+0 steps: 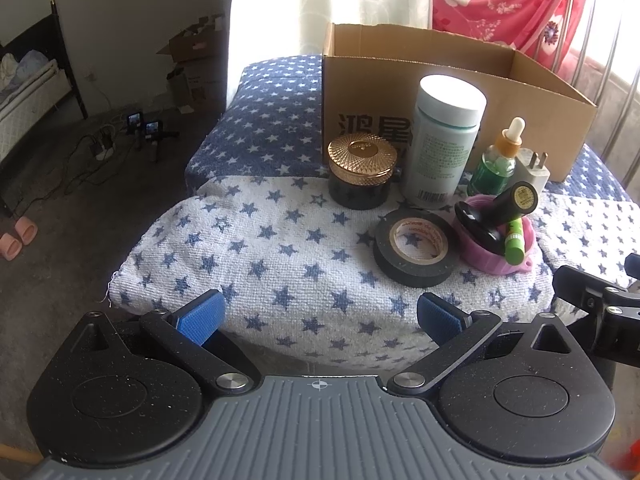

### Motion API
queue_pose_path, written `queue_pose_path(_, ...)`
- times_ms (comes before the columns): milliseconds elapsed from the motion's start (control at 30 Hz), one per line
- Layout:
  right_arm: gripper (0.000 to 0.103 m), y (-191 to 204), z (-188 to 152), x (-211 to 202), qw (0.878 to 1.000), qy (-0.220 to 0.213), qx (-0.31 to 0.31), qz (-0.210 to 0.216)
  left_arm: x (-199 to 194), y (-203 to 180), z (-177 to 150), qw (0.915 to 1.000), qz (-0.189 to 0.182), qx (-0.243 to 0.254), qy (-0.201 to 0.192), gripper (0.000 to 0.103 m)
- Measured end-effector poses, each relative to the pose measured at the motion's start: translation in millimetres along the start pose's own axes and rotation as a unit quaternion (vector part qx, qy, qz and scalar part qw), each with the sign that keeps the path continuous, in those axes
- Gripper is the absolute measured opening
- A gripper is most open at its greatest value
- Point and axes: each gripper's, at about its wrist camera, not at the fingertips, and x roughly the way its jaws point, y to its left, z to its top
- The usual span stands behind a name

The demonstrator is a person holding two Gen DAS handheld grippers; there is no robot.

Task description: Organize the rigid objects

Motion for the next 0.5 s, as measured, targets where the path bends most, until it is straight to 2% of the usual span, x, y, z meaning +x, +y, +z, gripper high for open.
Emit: queue_pose_path(500,0.103,1.7,1.2,0.4,1.0,-0.001,-0.001,0.003,0.2,0.5,-0.1,1.0,0.003,0.001,-0.001,0.103)
